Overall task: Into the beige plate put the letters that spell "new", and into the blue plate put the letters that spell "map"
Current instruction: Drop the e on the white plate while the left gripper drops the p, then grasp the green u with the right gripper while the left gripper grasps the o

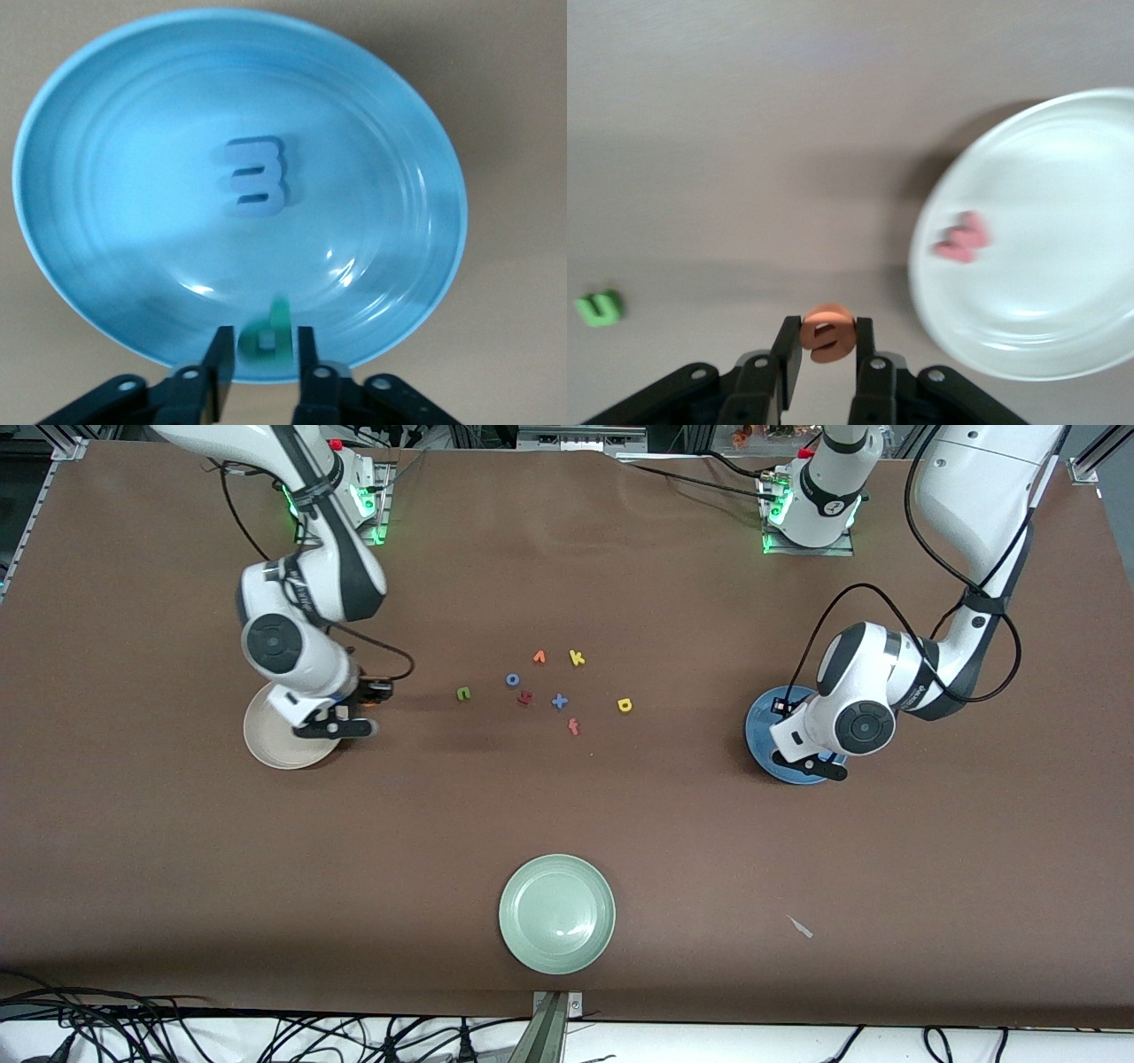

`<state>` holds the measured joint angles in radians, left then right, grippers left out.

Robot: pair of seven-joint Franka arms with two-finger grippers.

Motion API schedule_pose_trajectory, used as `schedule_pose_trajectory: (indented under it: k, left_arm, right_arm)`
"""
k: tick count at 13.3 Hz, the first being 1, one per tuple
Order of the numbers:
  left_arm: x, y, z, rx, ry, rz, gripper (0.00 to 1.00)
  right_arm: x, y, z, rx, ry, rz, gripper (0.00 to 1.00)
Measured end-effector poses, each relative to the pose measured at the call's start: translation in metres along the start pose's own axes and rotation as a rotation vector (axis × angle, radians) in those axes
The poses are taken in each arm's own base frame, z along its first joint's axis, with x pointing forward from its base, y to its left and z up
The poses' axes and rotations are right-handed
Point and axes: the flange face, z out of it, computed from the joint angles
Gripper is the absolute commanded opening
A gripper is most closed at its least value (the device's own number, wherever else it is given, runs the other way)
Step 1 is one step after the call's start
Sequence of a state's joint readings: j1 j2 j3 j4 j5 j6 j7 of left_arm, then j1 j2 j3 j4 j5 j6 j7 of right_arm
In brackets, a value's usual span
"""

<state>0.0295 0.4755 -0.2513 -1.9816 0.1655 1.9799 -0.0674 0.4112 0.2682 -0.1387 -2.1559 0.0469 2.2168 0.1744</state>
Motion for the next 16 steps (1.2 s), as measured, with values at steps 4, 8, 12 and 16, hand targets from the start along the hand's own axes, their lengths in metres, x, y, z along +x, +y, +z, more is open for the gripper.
schedule_pose_trajectory:
  k: [4, 8, 12, 16]
  left_arm:
    - [-0.001, 0.006, -0.012, 0.004, 0.022, 0.010, 1.00]
    - [-0.008, 0.076, -0.050, 0.005, 0.077, 0.021, 1.00]
    - [-0.017, 0.169, -0.059, -0.008, 0.101, -0.128, 1.00]
    - [-0.007, 0.251, -0.045, -0.076, 0.177, -0.250, 1.00]
  right_arm:
    - [0.008, 0.055, 0.011, -0.012, -0.025, -0.047, 0.39]
    - [0.012, 0.065, 0.026, -0.023, -0.048, -0.036, 1.00]
    - [0.023, 0.028, -0.010, -0.025, -0.064, -0.089, 1.00]
    - [0.015, -0.057, -0.030, -0.026, -0.022, -0.177, 1.00]
